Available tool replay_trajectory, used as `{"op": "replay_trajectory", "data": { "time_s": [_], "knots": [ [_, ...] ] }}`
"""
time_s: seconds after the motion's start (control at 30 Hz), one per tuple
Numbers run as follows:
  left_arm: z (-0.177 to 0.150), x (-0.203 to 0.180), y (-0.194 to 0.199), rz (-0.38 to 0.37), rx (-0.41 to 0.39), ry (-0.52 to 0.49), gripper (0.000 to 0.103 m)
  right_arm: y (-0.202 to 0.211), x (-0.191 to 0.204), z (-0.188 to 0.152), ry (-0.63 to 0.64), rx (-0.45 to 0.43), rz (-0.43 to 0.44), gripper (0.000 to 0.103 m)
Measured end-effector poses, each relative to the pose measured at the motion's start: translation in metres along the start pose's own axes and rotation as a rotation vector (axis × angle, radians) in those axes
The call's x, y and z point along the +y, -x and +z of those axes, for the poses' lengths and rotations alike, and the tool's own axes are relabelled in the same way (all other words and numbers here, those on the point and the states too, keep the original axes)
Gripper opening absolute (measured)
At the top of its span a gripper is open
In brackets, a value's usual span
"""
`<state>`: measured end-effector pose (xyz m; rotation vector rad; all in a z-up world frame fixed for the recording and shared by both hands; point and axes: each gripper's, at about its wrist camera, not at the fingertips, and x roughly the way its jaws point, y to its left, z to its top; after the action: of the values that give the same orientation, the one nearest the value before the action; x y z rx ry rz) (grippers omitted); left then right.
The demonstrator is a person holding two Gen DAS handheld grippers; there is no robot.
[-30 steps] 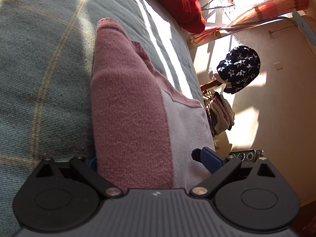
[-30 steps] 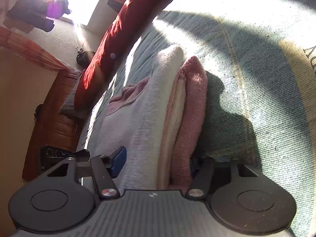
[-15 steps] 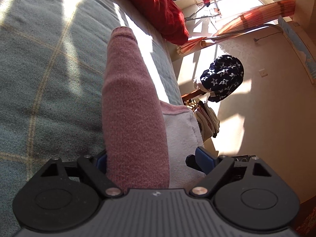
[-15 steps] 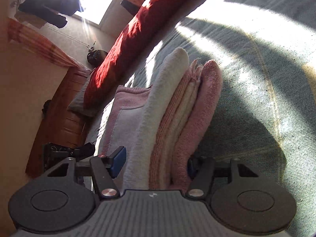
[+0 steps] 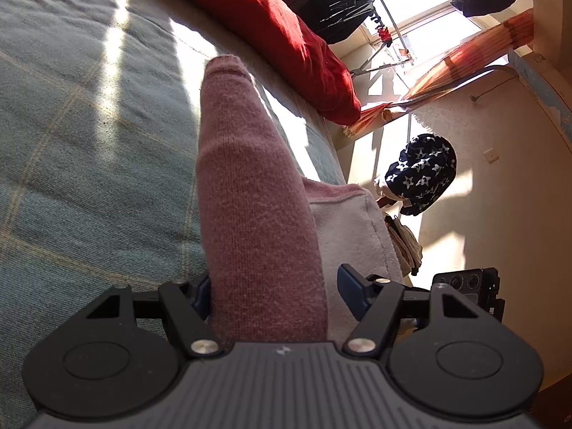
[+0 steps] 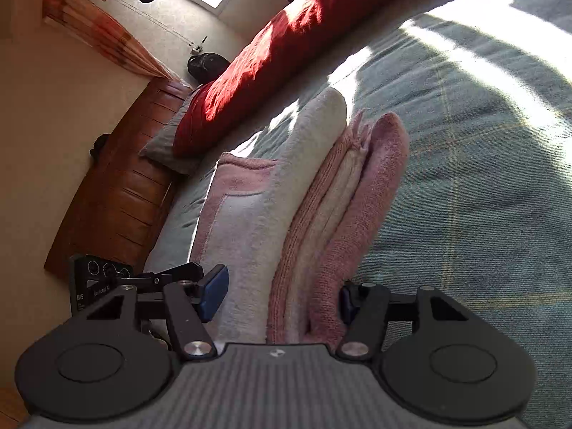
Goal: Fold clothes
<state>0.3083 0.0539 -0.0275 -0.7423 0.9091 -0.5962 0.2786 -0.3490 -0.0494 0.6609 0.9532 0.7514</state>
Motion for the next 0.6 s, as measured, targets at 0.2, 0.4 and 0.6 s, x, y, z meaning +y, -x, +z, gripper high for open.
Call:
{"op": "replay_trajectory", "data": {
  "time_s": [0.2,0.4,0.6],
  "knots": [
    [0.004,0.036,0.057,0.022,-0.081,0.042,0.068,-0.058,0.048,0.008,0.052,0.074,0.015,0.066],
    [0.013,0.076,0.118,0.063,-0.166,0.076,0.068,-0.128,0.102,0.016,0.111,0.145,0.045,0.066],
    [0.031,0.113,0.173,0.122,-0.253,0.102,0.068,-0.205,0.149,0.028,0.151,0.206,0.098,0.066]
  ]
}}
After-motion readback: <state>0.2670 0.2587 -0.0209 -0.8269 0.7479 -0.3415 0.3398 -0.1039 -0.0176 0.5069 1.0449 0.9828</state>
